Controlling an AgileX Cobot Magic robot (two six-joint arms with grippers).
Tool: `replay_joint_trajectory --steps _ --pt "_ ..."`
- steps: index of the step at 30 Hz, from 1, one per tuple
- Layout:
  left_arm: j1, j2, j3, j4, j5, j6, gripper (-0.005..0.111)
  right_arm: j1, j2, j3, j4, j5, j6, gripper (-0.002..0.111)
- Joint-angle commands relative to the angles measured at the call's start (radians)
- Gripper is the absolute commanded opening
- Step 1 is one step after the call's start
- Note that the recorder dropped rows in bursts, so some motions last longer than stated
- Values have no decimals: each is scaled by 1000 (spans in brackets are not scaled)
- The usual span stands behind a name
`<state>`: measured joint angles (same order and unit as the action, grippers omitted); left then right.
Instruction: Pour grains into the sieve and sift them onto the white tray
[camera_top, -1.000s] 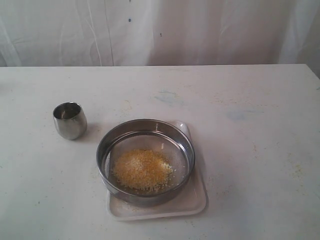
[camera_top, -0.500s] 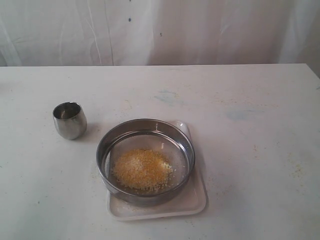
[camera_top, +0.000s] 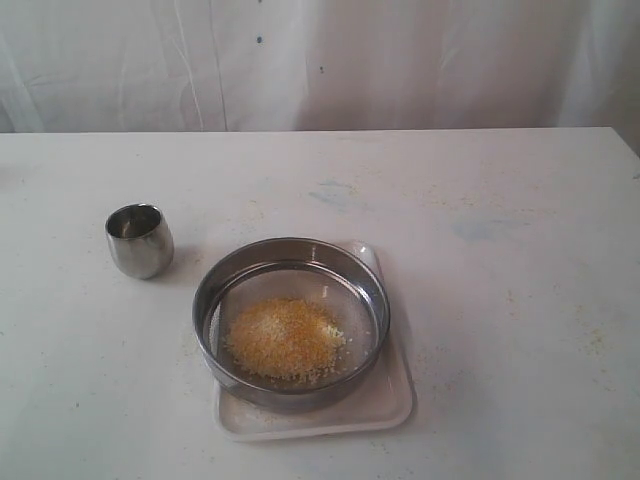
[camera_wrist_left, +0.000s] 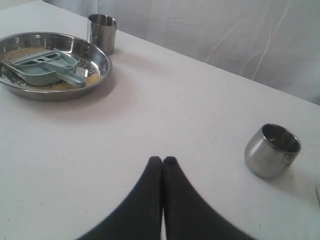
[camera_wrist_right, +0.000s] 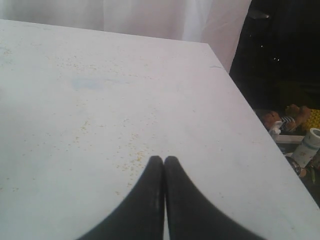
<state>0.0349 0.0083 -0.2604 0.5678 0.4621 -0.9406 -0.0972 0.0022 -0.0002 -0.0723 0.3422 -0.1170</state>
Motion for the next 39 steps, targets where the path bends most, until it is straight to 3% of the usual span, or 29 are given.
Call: replay_joint_trajectory --steps 1,4,7,9,12,18,24,26,39 --pt "3 -8 -8 7 10 0 0 -3 -2 0 -4 -6 -2 0" --pt "3 -8 4 41 89 35 0 -3 -2 0 -4 -6 -2 0" --pt "3 -8 37 -3 30 139 0 -3 -2 0 -4 -6 -2 0" --pt "3 -8 59 -131 -15 190 0 -3 -2 0 -4 -6 -2 0" --pt "3 -8 63 -387 23 224 0 -3 -2 0 -4 -6 -2 0" --pt "3 -8 61 -547 51 472 0 -3 -2 0 -4 -6 -2 0" --pt "3 -8 61 -581 46 853 0 -3 -2 0 -4 -6 -2 0" --pt "3 -8 61 -568 42 903 0 -3 -2 0 -4 -6 -2 0" --pt "3 -8 72 -618 8 915 0 -3 -2 0 -4 -6 -2 0"
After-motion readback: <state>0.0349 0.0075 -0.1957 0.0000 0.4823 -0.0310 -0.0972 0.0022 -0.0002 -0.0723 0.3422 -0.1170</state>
